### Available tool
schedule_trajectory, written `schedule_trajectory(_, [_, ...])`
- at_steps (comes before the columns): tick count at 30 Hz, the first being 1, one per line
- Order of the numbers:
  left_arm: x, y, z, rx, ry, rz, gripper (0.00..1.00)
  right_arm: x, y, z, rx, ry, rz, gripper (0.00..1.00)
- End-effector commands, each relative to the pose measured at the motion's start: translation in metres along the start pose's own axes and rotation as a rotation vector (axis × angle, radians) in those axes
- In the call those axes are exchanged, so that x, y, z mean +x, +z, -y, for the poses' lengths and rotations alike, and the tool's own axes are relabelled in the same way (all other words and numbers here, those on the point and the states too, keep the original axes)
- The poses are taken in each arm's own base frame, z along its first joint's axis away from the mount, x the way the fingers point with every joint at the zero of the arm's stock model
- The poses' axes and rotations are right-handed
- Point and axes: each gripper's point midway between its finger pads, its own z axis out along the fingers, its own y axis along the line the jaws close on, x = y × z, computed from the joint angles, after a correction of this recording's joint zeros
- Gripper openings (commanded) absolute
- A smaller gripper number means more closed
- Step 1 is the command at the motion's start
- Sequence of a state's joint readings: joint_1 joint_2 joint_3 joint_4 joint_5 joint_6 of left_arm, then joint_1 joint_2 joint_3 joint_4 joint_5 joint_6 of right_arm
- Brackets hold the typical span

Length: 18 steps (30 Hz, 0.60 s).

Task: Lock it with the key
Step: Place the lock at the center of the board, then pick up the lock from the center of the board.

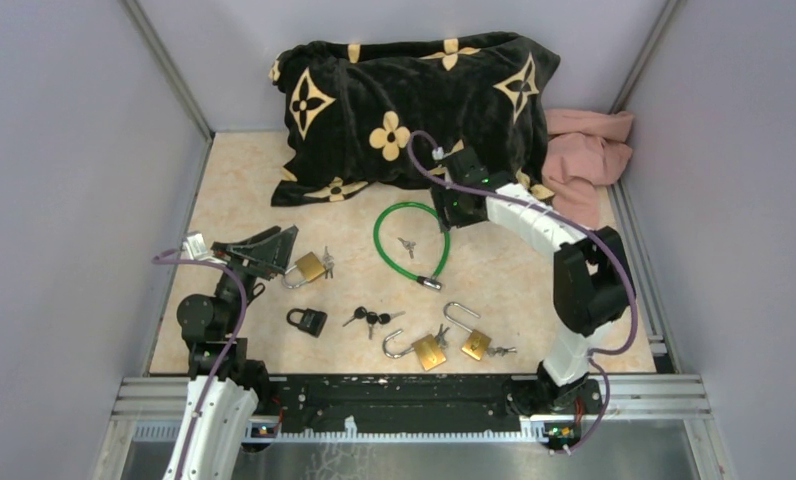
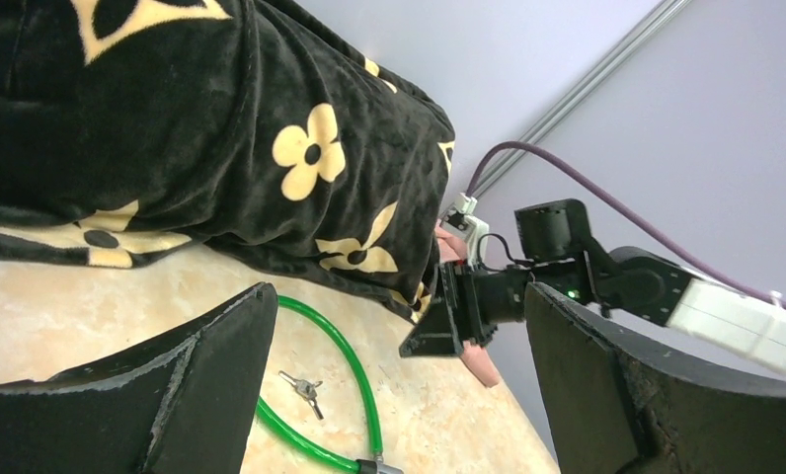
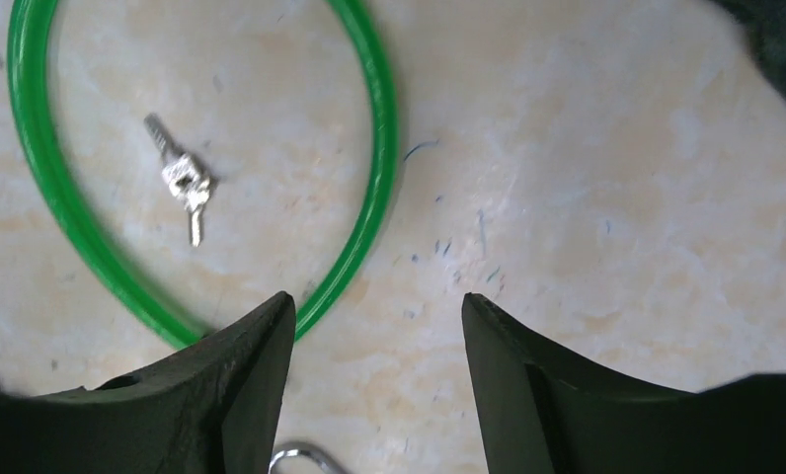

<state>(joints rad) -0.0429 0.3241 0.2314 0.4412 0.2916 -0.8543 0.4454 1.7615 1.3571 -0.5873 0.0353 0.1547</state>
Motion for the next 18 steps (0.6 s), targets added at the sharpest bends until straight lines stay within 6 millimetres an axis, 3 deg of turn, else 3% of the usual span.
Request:
schedule_trajectory(1, [-0.003,-0.002,0.005,0.032,0.028,0.017,0.99,0.028,-0.051,-0.03,0.112,-0.189,-0.044,0.62])
schedule_trajectory(5, [-0.002,-0.001,0.007,0.037,0.042,0.016,0.99,0.088,-0.072,-0.07,0.112,-0.255,-0.164,0.64])
schedule_trajectory(11, [0.0,-0.002,0.012,0.061,0.063,0.017,0.99,0.174,-0.097,-0.118,0.093,-0.254,-0.284,0.76])
schedule_trajectory(13, [0.0,-0.003,0.014,0.074,0.074,0.019,0.99,0.194,-0.102,-0.138,0.044,-0.223,-0.294,0.8])
schedule_trajectory(14, [0.0,-0.003,0.014,0.077,0.08,0.02,0.99,0.206,-0.104,-0.144,0.024,-0.218,-0.302,0.92])
schedule_trajectory(15, [0.0,-0.004,0.014,0.079,0.083,0.022,0.99,0.214,-0.105,-0.15,0.015,-0.205,-0.303,0.94])
schedule_trajectory(18, [0.001,-0.004,0.014,0.086,0.099,0.026,0.99,0.236,-0.103,-0.168,-0.036,-0.173,-0.313,0.95])
